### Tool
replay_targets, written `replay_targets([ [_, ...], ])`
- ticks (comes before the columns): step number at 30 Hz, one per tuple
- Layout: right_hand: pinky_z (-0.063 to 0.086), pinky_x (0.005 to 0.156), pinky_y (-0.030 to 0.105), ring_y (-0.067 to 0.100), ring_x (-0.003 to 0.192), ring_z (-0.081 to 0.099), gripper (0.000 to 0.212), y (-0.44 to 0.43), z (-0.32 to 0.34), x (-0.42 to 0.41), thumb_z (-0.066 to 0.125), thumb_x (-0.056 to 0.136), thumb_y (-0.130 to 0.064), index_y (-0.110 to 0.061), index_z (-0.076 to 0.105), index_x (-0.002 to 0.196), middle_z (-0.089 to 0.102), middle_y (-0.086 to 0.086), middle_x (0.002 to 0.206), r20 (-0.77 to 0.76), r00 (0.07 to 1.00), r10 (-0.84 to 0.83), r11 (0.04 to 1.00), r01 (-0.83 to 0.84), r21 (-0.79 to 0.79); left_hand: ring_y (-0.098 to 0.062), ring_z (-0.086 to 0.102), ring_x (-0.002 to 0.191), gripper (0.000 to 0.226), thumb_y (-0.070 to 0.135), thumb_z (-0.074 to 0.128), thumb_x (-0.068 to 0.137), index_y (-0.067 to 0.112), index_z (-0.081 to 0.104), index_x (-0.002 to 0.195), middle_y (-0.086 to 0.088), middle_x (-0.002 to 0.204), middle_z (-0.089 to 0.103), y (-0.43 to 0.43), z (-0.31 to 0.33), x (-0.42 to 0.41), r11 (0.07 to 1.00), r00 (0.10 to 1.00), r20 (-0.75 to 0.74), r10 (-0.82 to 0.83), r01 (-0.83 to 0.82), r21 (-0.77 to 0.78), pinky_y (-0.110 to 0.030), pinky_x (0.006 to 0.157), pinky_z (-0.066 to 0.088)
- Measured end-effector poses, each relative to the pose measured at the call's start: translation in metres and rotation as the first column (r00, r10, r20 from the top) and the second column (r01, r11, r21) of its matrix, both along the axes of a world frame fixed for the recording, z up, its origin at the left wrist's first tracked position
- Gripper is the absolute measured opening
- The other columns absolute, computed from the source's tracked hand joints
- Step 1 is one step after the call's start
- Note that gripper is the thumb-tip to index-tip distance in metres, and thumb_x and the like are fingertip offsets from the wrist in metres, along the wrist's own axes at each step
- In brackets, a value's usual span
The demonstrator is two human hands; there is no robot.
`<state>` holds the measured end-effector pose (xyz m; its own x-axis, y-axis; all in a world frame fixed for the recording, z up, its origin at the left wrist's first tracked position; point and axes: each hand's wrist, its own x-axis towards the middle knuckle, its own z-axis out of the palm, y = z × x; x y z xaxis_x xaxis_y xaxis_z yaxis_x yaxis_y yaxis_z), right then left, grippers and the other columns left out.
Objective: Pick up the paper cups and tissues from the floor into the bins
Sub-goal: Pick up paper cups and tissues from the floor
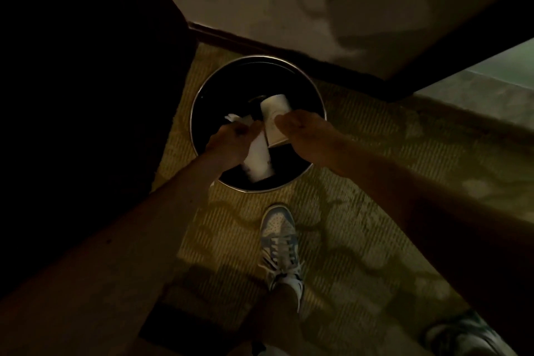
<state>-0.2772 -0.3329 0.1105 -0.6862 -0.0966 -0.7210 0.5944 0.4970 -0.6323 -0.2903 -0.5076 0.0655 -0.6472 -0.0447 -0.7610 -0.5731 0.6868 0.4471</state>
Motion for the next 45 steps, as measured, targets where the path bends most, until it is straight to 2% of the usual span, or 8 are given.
replay_targets([
  [5,0.05,0.084,0.025,0.013,0.105,0.065,0.035,0.009,0.027,0.016,0.047,0.102,-0.018,-0.008,0.047,0.136,0.058,0.023,0.12,0.022,0.99,-0.138,0.976,0.14,-0.167,-0.038,0.062,0.106,0.037,0.049,0.061,0.092,0.019,0.068,0.112,-0.016,0.117,0.065,-0.007,0.041,0.001,0.994,0.995,-0.031,-0.098,0.097,-0.048,-0.049,0.092,0.053],
  [7,0.053,0.076,0.032,0.023,0.099,0.067,0.023,0.02,0.054,0.03,0.051,0.101,-0.02,-0.014,0.057,0.122,0.062,0.007,0.103,-0.017,0.988,-0.156,0.978,0.152,-0.146,-0.034,0.066,0.093,0.016,0.039,0.063,0.093,0.026,0.066,0.085,-0.009,0.096,0.068,-0.008,0.07,0.001,0.99,0.987,-0.083,-0.137,0.134,-0.041,-0.046,0.082,0.057],
  [10,0.055,0.068,0.028,0.011,0.086,0.066,0.016,0.041,0.111,0.056,0.055,0.098,-0.033,-0.025,0.057,0.111,0.062,-0.012,0.093,-0.174,0.979,-0.11,0.994,0.103,-0.047,-0.01,0.063,0.066,0.029,0.041,0.063,0.091,0.028,0.056,0.065,0.009,0.064,0.06,0.008,0.135,-0.001,0.94,0.913,-0.226,-0.341,0.323,-0.111,-0.026,0.055,0.045],
  [18,0.045,0.056,0.015,0.002,0.071,0.055,0.015,0.145,0.299,0.154,0.056,0.088,-0.046,-0.034,0.051,0.095,0.056,-0.011,0.075,-0.388,0.868,-0.31,0.934,0.355,0.049,-0.007,0.046,0.044,0.048,0.03,0.066,0.089,0.018,0.043,0.049,0.007,0.047,0.048,0.146,0.357,0.013,0.6,0.499,-0.431,-0.752,0.789,-0.133,-0.014,0.046,0.035],
  [26,0.043,0.056,0.015,0.003,0.066,0.055,0.009,0.286,0.395,0.303,0.065,0.089,-0.03,-0.029,0.057,0.092,0.058,-0.009,0.071,-0.397,0.559,-0.728,0.605,0.796,0.013,-0.009,0.039,0.045,0.043,0.04,0.065,0.089,0.017,0.047,0.057,0.007,0.046,0.039,0.378,0.48,0.104,0.211,0.139,-0.499,-0.856,0.973,-0.091,-0.021,0.047,0.03],
  [34,0.049,0.063,0.02,0.002,0.075,0.06,0.017,0.428,0.361,0.47,0.064,0.09,-0.037,-0.038,0.048,0.094,0.06,-0.012,0.087,-0.149,0.096,-0.984,0.094,0.995,0.018,-0.004,0.042,0.045,0.041,0.05,0.061,0.086,0.016,0.059,0.063,0.01,0.048,0.047,0.603,0.442,0.27,0.024,0.065,-0.386,-0.92,0.993,0.112,-0.016,0.045,0.034],
  [41,0.04,0.062,0.012,-0.005,0.082,0.058,0.016,0.509,0.263,0.587,0.062,0.093,-0.034,-0.043,0.05,0.087,0.059,-0.018,0.091,0.008,-0.097,-0.995,-0.095,0.986,0.137,-0.009,0.059,0.067,0.023,0.041,0.061,0.092,0.02,0.064,0.082,0.006,0.069,0.063,0.727,0.318,0.398,-0.141,-0.11,-0.21,-0.971,0.98,0.139,-0.032,0.066,0.052],
  [45,0.055,0.077,0.031,0.011,0.09,0.063,0.015,0.528,0.18,0.617,0.061,0.094,-0.032,-0.041,0.049,0.09,0.061,-0.01,0.099,0.141,-0.21,-0.968,-0.182,0.965,0.188,-0.019,0.061,0.079,0.02,0.039,0.061,0.093,0.02,0.063,0.087,0.003,0.075,0.063,0.757,0.221,0.427,-0.195,-0.186,-0.099,-0.978,0.977,0.09,-0.039,0.076,0.054],
])
